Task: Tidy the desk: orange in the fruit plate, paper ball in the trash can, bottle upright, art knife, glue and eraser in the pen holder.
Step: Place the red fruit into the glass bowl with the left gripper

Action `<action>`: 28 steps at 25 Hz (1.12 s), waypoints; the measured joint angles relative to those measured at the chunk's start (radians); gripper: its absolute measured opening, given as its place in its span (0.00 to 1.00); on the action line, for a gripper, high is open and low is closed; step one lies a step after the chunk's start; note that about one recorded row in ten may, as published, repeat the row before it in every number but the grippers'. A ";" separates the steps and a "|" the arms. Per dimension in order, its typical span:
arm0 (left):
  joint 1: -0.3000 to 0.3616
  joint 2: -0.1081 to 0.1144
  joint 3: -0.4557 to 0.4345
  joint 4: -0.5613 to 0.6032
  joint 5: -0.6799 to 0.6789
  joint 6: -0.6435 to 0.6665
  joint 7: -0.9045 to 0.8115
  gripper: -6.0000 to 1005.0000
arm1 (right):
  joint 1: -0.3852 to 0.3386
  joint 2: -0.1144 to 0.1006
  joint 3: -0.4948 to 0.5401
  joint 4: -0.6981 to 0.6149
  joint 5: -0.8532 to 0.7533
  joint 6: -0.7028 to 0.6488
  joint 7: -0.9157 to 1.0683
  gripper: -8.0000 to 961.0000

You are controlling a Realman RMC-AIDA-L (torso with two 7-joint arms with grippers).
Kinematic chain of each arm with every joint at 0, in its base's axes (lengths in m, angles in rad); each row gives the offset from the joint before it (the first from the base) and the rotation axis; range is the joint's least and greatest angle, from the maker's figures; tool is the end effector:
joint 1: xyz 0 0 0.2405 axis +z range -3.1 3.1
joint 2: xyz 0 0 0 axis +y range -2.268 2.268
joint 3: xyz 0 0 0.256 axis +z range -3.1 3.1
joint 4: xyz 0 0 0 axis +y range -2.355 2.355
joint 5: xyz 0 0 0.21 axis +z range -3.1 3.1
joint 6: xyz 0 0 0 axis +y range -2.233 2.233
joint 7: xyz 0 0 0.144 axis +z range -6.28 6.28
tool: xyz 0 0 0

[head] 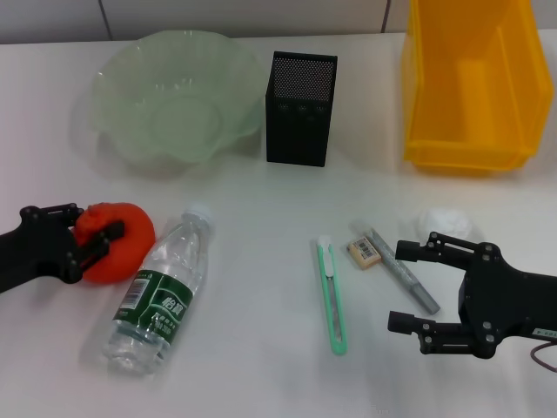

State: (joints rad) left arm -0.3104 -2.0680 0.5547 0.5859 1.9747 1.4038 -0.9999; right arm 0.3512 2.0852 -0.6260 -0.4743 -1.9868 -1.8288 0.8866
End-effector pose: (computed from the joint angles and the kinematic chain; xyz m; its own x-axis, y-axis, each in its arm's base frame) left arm -0.3567 0.2768 0.0122 0.8473 0.2745 0.4547 0.4883 -0.7395 -0.4634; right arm 0.2913 0.2348 -0.0184 0.7536 -0.1223 -0.6458 -0.2549 -0.9600 -0.1156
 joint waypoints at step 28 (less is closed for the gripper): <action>-0.461 -0.011 0.014 -0.253 -0.350 -0.389 0.069 0.33 | -0.050 -0.003 0.002 -0.118 0.107 -0.083 0.209 0.87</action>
State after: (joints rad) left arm -0.7710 -2.0793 0.5685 0.3327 1.6247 1.0151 -0.9305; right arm 0.3007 2.0821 -0.6240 -0.5928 -1.8799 -1.9115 1.0958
